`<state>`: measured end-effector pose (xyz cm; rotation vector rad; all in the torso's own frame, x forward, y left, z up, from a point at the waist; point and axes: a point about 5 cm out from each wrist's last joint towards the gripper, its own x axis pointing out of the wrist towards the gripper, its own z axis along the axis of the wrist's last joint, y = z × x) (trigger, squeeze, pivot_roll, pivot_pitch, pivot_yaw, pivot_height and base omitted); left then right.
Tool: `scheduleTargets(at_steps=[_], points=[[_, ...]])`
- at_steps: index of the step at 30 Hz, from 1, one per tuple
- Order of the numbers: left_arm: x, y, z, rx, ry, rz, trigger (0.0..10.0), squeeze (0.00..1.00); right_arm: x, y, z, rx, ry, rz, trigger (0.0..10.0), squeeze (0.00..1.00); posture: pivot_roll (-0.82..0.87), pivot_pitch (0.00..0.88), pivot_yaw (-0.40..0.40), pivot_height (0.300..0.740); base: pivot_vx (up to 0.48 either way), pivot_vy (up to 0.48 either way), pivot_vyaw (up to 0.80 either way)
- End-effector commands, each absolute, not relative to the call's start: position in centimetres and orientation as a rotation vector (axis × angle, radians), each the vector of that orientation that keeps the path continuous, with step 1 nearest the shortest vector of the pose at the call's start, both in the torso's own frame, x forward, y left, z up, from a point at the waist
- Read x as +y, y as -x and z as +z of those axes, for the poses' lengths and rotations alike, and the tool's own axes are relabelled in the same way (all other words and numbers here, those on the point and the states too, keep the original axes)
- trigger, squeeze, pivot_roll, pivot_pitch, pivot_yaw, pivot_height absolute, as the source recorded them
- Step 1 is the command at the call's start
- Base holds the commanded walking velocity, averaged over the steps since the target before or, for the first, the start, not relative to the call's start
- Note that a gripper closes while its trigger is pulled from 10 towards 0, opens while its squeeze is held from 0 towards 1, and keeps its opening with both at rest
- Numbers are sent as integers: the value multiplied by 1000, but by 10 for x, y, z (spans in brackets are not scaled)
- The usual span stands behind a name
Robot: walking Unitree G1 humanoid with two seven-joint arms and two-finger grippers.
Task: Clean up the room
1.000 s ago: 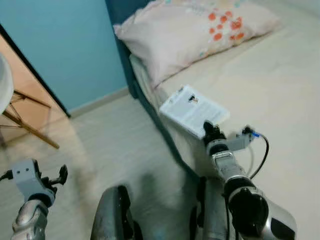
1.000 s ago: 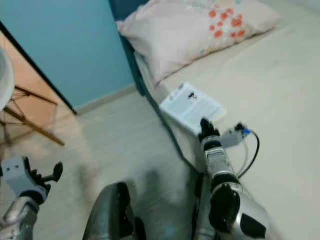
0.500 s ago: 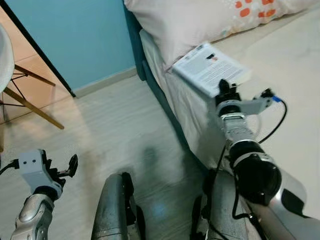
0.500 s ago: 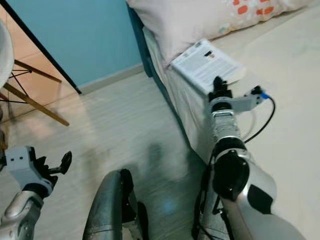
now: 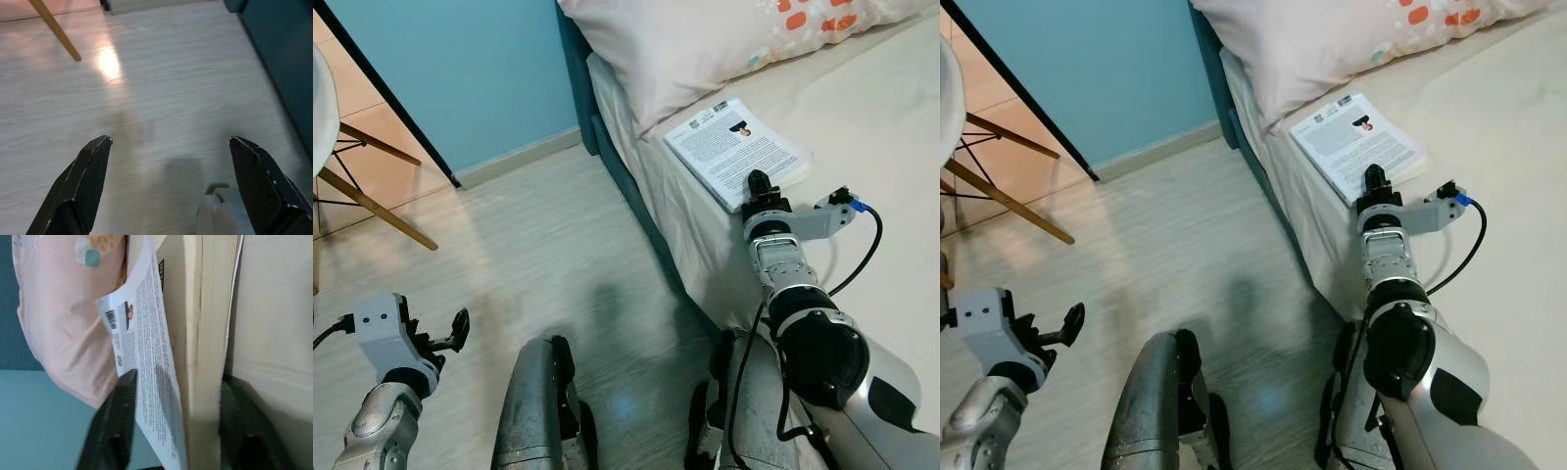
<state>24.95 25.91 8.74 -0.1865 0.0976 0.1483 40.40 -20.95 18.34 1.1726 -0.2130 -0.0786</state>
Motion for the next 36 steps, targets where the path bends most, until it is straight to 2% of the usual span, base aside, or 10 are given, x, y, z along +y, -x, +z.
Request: scheduleTargets(at_steps=[1, 11, 14, 15, 16, 17, 21, 26, 31, 36], points=[[260, -246, 79, 133, 211, 172, 10000, 0, -213, -399, 169, -180, -1160, -131, 10000, 969, 190, 418, 52, 535, 0, 0, 0], [238, -275, 75, 104, 287, 154, 10000, 0, -245, -388, 160, -209, -1060, -219, 10000, 937, 92, 259, -2, 535, 0, 0, 0], [236, -279, 73, 102, 306, 158, 10000, 0, -251, -385, 158, -216, -1041, -229, 10000, 933, 85, 251, -3, 535, 0, 0, 0], [236, -280, 73, 101, 309, 159, 10000, 0, -252, -384, 157, -219, -1038, -231, 10000, 839, 85, 251, -3, 535, 0, 0, 0], [237, -284, 73, 98, 315, 170, 10000, 0, -256, -381, 152, -206, -1011, -236, 10000, 788, 52, 175, -24, 535, 0, 0, 0], [238, -291, 73, 96, 313, 182, 10000, 0, -259, -377, 147, -186, -958, -230, 10000, 0, 45, 139, -32, 535, 0, 0, 0], [243, -307, 80, 74, 301, 218, 10000, 0, -258, -372, 138, -162, -879, -158, 10000, 0, 23, 70, -45, 535, 0, 0, 0], [252, -325, 91, 64, 287, 260, 10000, 0, -228, -372, 138, -206, -820, 101, 10000, 0, -17, 0, -42, 555, 0, 0, 0], [248, -329, 84, 113, 260, 260, 10000, 0, -210, -373, 138, -195, -785, 188, 10000, 0, -29, 0, -41, 569, 0, 0, 0], [235, -325, 60, 224, 282, 251, 10000, 0, -178, -369, 117, -68, -663, 303, 10000, 0, -42, 0, -32, 594, -312, 0, 0]])
